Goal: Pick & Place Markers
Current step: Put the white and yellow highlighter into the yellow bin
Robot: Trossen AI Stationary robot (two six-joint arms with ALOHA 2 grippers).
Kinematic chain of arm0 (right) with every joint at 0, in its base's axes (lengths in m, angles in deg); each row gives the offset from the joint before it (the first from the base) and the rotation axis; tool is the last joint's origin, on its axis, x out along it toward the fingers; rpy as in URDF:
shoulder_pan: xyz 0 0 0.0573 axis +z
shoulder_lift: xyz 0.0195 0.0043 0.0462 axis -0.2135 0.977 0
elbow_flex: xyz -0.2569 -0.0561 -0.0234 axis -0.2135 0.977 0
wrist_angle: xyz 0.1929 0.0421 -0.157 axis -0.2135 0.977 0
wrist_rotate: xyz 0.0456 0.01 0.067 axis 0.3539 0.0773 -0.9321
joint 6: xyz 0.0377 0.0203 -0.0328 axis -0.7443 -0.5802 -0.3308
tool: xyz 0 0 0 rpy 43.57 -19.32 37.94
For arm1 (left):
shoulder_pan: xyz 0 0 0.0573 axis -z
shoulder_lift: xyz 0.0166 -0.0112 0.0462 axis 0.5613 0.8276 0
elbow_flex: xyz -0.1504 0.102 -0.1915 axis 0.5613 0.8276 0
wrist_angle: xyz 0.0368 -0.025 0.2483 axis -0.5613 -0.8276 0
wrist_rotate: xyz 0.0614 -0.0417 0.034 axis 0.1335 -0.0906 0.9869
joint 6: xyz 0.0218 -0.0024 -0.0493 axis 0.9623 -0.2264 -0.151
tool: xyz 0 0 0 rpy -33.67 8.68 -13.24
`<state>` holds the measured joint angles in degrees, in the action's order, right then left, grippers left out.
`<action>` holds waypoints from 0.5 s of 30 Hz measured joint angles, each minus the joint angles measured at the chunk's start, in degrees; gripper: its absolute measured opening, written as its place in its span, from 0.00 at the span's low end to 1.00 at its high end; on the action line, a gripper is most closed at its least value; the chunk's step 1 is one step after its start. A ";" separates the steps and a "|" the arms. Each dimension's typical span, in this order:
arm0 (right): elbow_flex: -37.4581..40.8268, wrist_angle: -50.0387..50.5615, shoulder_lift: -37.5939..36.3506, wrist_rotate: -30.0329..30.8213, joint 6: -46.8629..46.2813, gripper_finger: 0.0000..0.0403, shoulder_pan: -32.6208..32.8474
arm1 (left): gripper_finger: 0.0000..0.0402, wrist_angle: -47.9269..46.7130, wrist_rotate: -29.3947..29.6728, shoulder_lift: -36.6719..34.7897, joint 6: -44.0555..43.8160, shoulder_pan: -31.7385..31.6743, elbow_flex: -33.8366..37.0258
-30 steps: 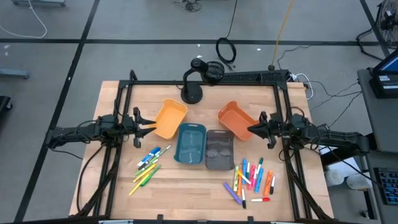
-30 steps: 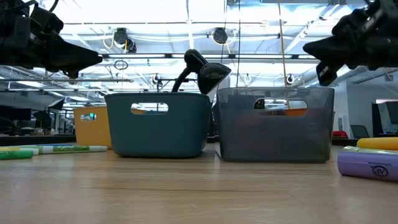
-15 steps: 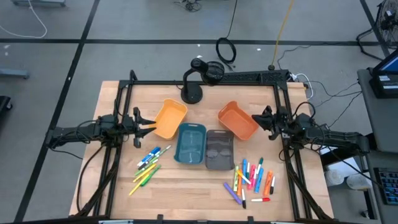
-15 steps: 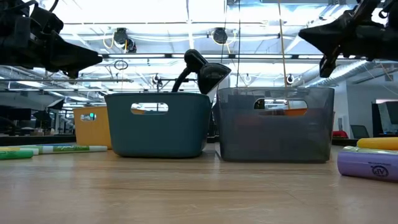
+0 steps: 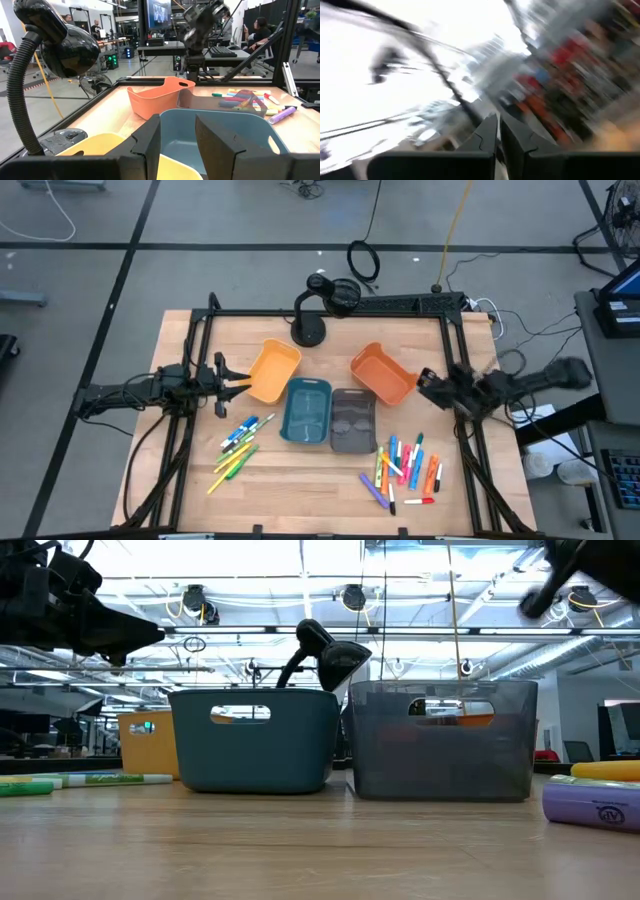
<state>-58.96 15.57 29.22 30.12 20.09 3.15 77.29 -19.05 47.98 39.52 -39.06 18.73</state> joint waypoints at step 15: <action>-49.58 28.52 46.88 31.28 34.00 0.39 26.14 | 0.32 -0.22 -0.03 0.02 0.00 0.00 0.00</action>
<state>-108.54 44.09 76.10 61.40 54.08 29.28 77.07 -19.08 47.99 39.52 -39.06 18.73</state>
